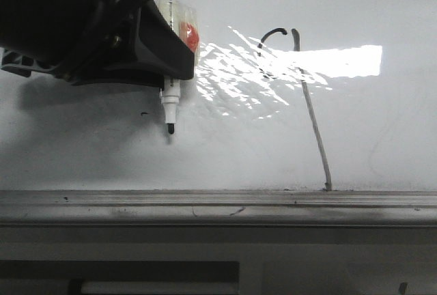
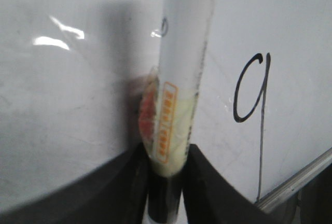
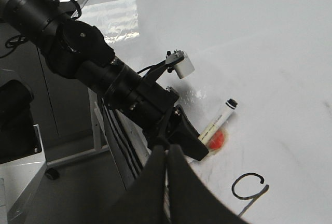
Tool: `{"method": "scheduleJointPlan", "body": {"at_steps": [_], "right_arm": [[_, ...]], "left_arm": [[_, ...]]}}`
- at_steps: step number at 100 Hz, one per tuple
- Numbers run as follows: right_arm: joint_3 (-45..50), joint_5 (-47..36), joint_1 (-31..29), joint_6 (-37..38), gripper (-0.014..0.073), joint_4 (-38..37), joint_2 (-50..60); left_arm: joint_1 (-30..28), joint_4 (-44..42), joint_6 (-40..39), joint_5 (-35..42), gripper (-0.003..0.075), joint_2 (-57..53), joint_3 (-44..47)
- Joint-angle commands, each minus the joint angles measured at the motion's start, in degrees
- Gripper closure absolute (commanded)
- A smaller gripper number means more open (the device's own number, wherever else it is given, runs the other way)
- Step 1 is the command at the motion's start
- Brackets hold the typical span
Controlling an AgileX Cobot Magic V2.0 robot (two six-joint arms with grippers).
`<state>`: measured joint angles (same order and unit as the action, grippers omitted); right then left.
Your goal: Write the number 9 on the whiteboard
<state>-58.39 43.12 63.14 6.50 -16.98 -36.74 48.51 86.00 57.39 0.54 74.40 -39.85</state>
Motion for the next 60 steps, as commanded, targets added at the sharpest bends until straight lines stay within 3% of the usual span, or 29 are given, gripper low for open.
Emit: {"method": "scheduleJointPlan", "body": {"at_steps": [1, 9, 25, 41, 50, 60], "right_arm": [[-1.3, -3.9, 0.0, 0.1, 0.0646, -1.2, 0.0], [-1.3, -4.0, 0.0, 0.1, 0.0646, -1.2, 0.0], [-1.3, -4.2, 0.0, 0.1, 0.0646, -1.2, 0.0], [-1.0, -2.9, 0.0, 0.1, 0.0642, -2.9, 0.6], [0.9, -2.4, -0.7, 1.0, 0.0637, -6.0, 2.6], [5.1, -1.2, -1.6, 6.2, 0.0634, -11.6, 7.2]], "left_arm": [[-1.1, 0.4, -0.1, 12.3, 0.0435, 1.3, -0.5], [-1.1, 0.5, -0.1, 13.4, 0.0353, 1.3, -0.5], [-1.1, 0.7, -0.1, 13.7, 0.0292, 1.1, -0.5], [-1.1, 0.7, 0.4, 11.9, 0.0169, -2.4, -0.3], [-1.1, 0.2, 0.5, 10.0, 0.0190, -7.3, 1.2], [-1.1, 0.2, 0.8, 10.0, 0.0280, -15.2, 4.4]]}}
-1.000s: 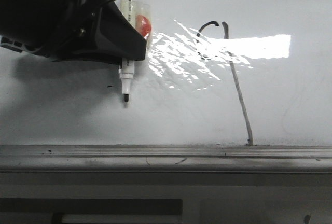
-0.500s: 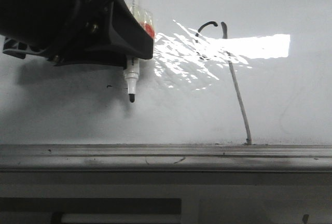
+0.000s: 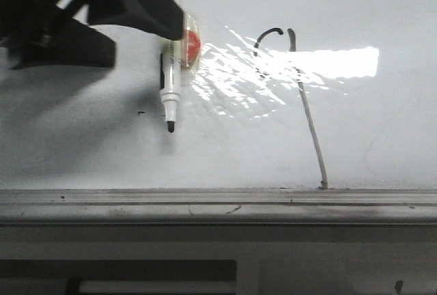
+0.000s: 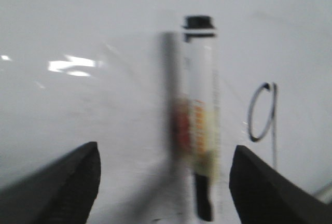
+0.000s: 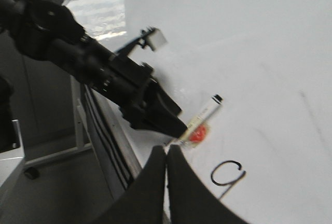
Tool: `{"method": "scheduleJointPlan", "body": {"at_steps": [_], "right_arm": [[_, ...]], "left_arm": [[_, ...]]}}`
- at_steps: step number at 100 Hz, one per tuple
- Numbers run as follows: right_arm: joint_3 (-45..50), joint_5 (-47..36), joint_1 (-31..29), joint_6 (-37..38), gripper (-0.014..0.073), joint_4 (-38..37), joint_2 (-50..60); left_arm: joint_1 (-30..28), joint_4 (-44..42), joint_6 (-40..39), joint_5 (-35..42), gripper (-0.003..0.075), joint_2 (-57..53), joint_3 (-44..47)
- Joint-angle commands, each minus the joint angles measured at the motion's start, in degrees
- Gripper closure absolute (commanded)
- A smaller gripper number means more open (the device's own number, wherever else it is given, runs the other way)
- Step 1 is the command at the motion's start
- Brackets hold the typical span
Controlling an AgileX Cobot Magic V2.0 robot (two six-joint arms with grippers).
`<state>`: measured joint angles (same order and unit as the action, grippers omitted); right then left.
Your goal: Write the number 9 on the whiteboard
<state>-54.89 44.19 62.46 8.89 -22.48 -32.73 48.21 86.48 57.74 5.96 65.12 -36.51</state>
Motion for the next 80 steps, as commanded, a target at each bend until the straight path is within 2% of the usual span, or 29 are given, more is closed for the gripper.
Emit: {"method": "scheduleJointPlan", "body": {"at_steps": [1, 9, 23, 47, 80], "right_arm": [[2.0, -2.2, -0.9, 4.1, 0.0634, -6.9, 3.6], [6.3, -2.3, -1.2, 6.6, 0.0634, -9.9, 9.1], [14.8, -3.8, -1.2, 10.7, 0.0634, -17.8, 18.2], [22.4, -3.0, -1.2, 10.7, 0.0635, -19.6, 27.0], [22.6, 0.7, -1.2, 10.7, 0.0635, -19.6, 27.7]], "left_arm": [[-0.8, -0.3, 0.6, 4.6, 0.0297, -6.5, 1.6], [-0.8, -0.3, 1.6, 3.2, 0.0419, -13.7, 4.9], [-0.8, -0.3, 1.6, 1.7, 0.0738, -26.4, 10.7], [-0.8, -0.5, 1.6, 2.1, 0.0741, -39.0, 16.2], [-0.8, -0.5, 1.6, 2.1, 0.0741, -40.0, 17.1]]}}
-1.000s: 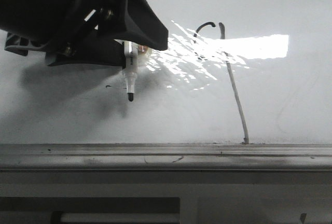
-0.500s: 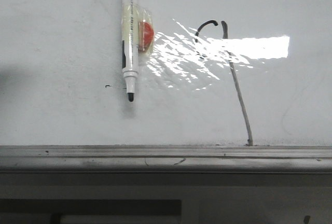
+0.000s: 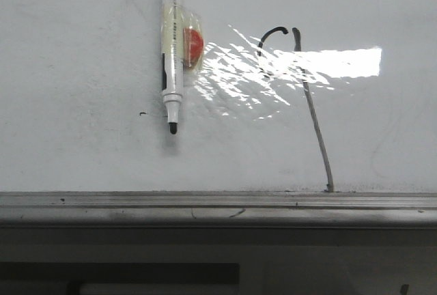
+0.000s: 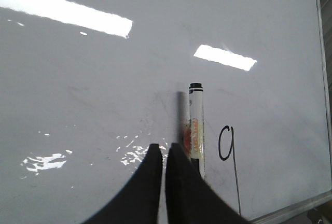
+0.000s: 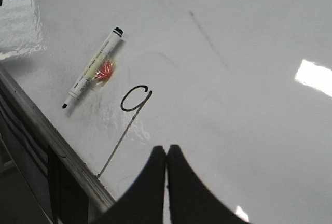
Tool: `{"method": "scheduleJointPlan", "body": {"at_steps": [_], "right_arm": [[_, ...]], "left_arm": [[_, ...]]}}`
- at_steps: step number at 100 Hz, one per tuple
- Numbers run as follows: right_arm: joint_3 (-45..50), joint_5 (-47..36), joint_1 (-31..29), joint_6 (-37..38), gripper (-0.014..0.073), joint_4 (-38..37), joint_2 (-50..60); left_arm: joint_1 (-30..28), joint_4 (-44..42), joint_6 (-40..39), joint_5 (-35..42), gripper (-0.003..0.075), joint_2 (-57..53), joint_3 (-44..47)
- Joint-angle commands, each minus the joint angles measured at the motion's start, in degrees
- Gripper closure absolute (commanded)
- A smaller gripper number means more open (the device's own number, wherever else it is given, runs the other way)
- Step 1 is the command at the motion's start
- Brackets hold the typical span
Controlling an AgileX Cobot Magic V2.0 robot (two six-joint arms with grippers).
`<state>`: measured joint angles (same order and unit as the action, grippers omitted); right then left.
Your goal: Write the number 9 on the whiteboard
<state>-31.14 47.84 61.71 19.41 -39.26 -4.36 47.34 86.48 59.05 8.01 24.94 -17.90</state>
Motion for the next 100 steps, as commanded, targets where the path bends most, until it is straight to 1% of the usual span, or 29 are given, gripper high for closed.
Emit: {"method": "scheduleJointPlan", "body": {"at_steps": [1, 20, 27, 35, 45, 50, 54, 60, 70, 73, 83, 89, 100], "right_arm": [[-1.2, -3.0, -0.5, 0.2, 0.0635, -2.9, -0.7], [-1.2, -3.0, -0.5, 0.2, 0.0635, -2.9, -0.7], [-1.2, -3.0, -0.5, 0.2, 0.0635, -2.9, -0.7], [-1.2, -3.0, -0.5, 0.2, 0.0635, -2.9, -0.7], [-1.2, -3.0, -0.5, 0.2, 0.0635, -2.9, -0.7], [-1.2, -3.0, -0.5, 0.2, 0.0635, -2.9, -0.7], [-1.2, -3.0, -0.5, 0.2, 0.0635, -2.9, -0.7], [-1.2, -3.0, -0.5, 0.2, 0.0635, -2.9, -0.7], [-1.2, -3.0, -0.5, 0.2, 0.0635, -2.9, -0.7], [-1.2, -3.0, -0.5, 0.2, 0.0635, -2.9, -0.7], [-1.2, -3.0, -0.5, 0.2, 0.0635, -2.9, -0.7], [-1.2, -3.0, -0.5, 0.2, 0.0635, -2.9, -0.7], [-1.2, -3.1, -0.5, 0.2, 0.0635, -2.9, -0.7]], "left_arm": [[0.1, -0.5, 0.3, 0.1, 0.0741, 0.2, -1.5], [0.1, -0.6, 0.3, 0.1, 0.0741, 0.2, -0.8], [0.1, -3.0, 0.3, 0.8, 0.0741, -0.1, 0.4], [-1.1, -14.7, 0.3, 1.8, 0.0741, -1.6, 3.1], [-4.6, -34.7, -1.3, 0.0, 0.0741, -3.5, 7.9], [-6.9, -44.1, -4.8, -0.1, 0.0741, -4.3, 10.5], [-9.2, -50.4, -10.3, 0.2, 0.0741, -5.2, 12.7], [-12.9, -57.0, -20.4, 1.4, 0.0741, -6.8, 15.5], [-19.8, -66.7, -33.2, 1.3, 0.0741, -11.3, 19.1], [-22.3, -69.9, -35.3, -1.6, 0.0741, -12.7, 19.1], [-28.4, -76.6, -41.3, -6.7, 0.0741, -17.0, 19.0], [-31.7, -78.4, -44.8, -11.5, 0.0741, -19.8, 19.0], [-37.2, -79.8, -50.8, -23.6, 0.0741, -24.7, 19.0]]}}
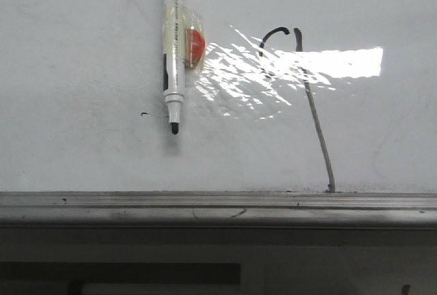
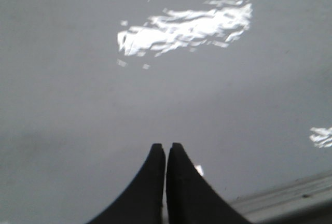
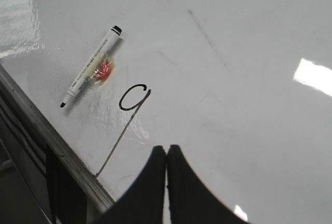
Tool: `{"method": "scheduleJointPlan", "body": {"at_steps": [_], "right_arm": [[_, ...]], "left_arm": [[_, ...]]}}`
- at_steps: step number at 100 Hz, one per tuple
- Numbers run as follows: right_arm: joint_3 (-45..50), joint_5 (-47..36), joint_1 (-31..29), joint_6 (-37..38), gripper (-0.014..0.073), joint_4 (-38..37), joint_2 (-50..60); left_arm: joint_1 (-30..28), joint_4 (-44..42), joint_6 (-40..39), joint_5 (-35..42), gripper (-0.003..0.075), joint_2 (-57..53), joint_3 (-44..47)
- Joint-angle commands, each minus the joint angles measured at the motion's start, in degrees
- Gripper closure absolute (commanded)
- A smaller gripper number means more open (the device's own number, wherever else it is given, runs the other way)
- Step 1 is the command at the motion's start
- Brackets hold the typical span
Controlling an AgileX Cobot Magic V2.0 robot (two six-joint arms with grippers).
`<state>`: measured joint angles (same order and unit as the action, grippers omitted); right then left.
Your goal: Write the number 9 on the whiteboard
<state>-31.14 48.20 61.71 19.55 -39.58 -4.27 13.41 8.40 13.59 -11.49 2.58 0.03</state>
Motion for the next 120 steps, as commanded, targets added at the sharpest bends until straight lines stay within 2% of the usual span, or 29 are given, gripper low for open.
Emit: {"method": "scheduleJointPlan", "body": {"at_steps": [1, 21, 94, 107, 120], "right_arm": [[-1.2, -3.5, -0.5, 0.1, 0.0635, -2.5, -0.8], [-1.2, -3.5, -0.5, 0.1, 0.0635, -2.7, -0.8], [-0.8, -3.5, -0.6, 0.1, 0.0635, -2.7, -0.8], [3.5, -2.3, -4.3, 0.1, 0.0635, -4.8, -0.8], [11.4, -15.4, -14.4, 0.1, 0.0635, -3.8, -0.8]], "left_arm": [[-3.8, -1.7, -5.6, -4.1, 0.0741, -2.7, 1.1], [-7.5, -1.7, -6.1, -4.9, 0.0741, -4.2, 1.1], [-7.7, -1.7, -6.1, -4.8, 0.0741, -4.2, 1.1], [-7.7, -1.7, -6.1, -4.8, 0.0741, -4.2, 1.1], [-7.7, -1.7, -6.1, -4.8, 0.0741, -4.2, 1.1]]}}
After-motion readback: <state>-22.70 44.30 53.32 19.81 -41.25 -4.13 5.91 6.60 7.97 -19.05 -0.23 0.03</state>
